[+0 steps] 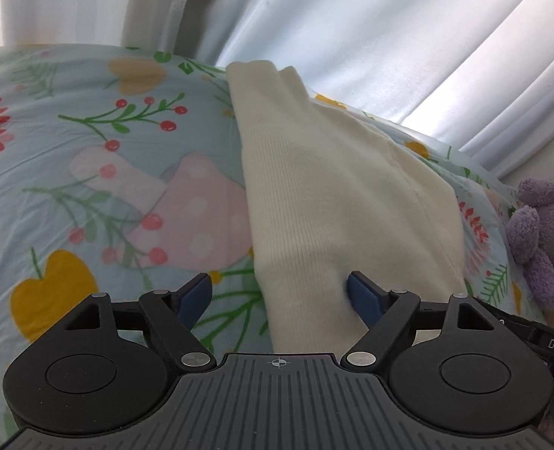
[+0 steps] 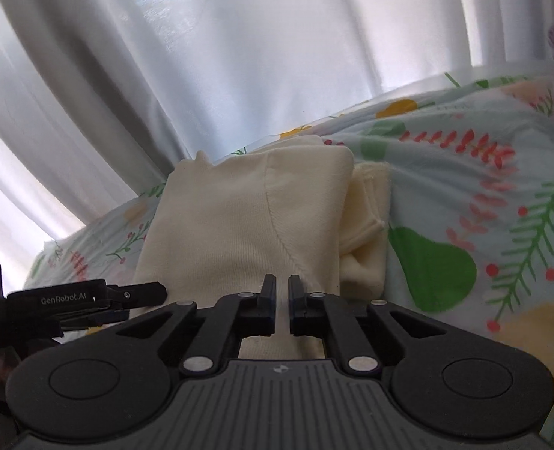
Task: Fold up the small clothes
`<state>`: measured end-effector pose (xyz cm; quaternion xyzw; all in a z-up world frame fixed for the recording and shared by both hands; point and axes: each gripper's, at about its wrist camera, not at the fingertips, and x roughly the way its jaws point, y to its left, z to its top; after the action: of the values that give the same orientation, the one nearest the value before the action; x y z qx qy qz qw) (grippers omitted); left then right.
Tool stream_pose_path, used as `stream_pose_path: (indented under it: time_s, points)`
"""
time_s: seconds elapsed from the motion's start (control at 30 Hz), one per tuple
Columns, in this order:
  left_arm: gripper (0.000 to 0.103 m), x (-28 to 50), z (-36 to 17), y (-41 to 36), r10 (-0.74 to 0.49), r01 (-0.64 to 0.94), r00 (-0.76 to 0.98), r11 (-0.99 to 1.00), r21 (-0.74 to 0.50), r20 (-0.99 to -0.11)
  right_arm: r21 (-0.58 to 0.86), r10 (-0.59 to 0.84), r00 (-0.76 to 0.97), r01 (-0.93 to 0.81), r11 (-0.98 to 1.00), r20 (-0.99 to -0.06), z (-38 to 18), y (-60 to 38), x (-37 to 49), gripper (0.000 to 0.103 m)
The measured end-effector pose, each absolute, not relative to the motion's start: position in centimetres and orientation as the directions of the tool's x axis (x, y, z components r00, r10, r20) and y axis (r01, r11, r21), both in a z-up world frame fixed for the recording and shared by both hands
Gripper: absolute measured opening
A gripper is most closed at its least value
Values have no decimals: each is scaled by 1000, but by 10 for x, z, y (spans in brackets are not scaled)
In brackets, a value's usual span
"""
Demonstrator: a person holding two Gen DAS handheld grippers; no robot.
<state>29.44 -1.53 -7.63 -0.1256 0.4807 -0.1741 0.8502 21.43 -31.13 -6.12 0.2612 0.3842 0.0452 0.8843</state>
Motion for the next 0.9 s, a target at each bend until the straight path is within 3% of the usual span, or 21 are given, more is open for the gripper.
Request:
stream_pose_path:
  time_s: [0.07,0.13,0.17,0.33,0.4,0.43,0.47,0.53,0.67,0.83,0.9]
  points:
    - [82,287,-74,-13,-413,172,479,909,-379,-774,537,302,692,145,831,-655,-64,-317,203,21]
    - [82,282,-72,-14,-405,178,483,913,-366,-776,527,278,677,191,828,-682,-66,-320,197,39]
    - [82,281,-72,-16,-403,182,483,914,-362,-777,513,265,680,190,837,-684,-66,-320,195,43]
    - [82,280,-72,-22,-407,185,463,913,-363,-787,625,383,643,195,756,-663,-87,-326,207,47]
    - [82,279,-70,-24,-407,190,461,913,-361,-788,636,396,631,206,744,-668,-96,-327,216,44]
    - [82,278,-69,-24,-406,192,460,914,-358,-790,647,400,630,220,730,-665,-99,-328,218,28]
    - [82,277,-68,-24,-405,198,461,914,-354,-790,652,404,634,216,727,-660,-99,-328,219,20]
    - [82,275,-65,-26,-400,212,466,917,-339,-789,599,352,666,180,780,-658,-87,-322,215,13]
    - [82,275,-59,-31,-377,227,488,926,-303,-787,472,232,746,123,873,-624,-59,-311,203,12]
    - [82,282,-66,-36,-349,211,472,936,-281,-810,361,150,686,175,916,-712,-85,-309,217,13]
    - [82,282,-69,-37,-347,214,468,937,-277,-813,360,154,690,163,919,-707,-89,-312,218,14]
